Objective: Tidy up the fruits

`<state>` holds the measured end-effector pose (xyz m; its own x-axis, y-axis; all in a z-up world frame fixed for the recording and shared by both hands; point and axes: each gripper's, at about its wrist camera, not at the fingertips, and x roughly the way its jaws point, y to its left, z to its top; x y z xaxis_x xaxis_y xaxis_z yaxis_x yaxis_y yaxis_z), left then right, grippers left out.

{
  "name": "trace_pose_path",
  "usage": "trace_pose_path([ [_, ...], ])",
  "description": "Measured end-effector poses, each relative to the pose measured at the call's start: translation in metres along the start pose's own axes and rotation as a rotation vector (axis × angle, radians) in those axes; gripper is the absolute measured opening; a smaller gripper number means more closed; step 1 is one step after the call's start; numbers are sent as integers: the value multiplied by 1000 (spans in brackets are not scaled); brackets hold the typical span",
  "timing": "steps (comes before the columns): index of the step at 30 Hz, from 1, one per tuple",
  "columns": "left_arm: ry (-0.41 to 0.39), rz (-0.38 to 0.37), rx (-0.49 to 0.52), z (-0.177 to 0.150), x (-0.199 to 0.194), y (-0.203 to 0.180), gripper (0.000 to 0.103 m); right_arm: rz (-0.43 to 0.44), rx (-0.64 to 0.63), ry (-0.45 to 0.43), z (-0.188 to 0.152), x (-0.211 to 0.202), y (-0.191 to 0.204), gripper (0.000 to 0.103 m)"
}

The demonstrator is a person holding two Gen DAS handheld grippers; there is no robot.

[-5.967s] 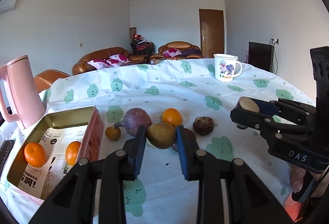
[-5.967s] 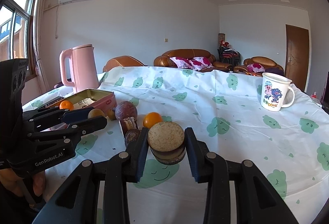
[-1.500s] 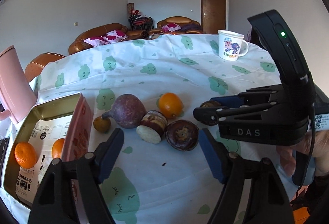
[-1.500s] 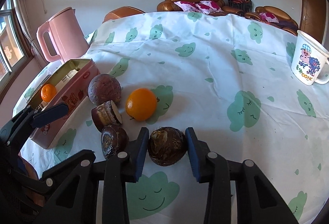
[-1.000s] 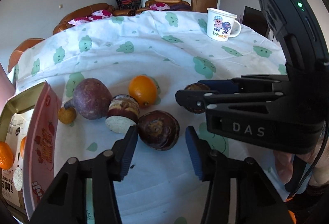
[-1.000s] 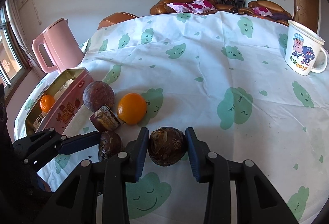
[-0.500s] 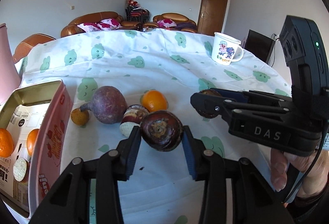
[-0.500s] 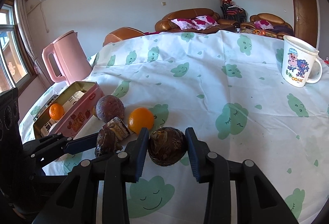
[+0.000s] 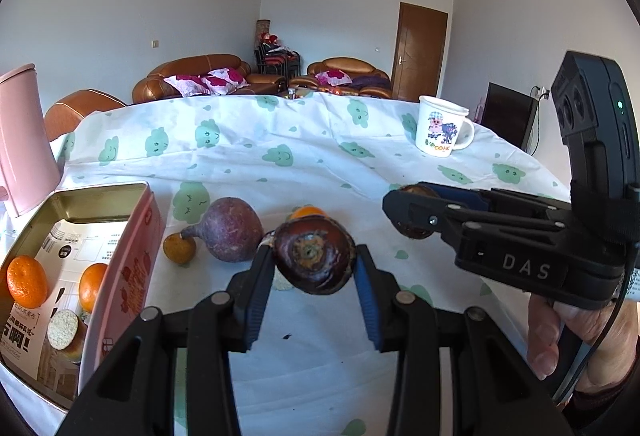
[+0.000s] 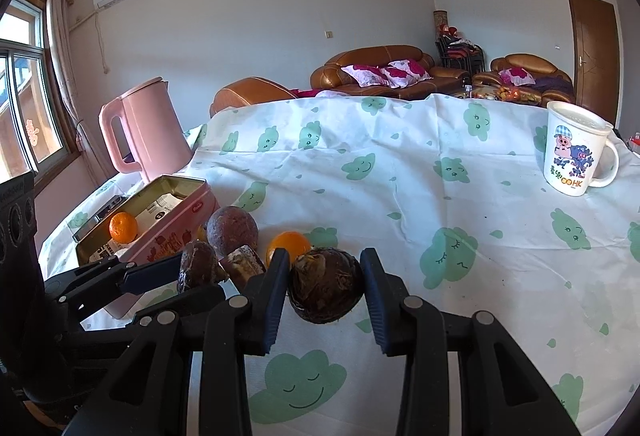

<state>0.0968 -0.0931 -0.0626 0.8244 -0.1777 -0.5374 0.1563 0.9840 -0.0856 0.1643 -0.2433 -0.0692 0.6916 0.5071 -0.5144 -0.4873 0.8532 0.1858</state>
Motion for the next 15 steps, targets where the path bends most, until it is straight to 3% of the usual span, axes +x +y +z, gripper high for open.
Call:
trace_pose_path([
  [15, -66, 27, 13, -2, -11, -2, 42, -2, -26, -83, -1, -16, 5, 39],
])
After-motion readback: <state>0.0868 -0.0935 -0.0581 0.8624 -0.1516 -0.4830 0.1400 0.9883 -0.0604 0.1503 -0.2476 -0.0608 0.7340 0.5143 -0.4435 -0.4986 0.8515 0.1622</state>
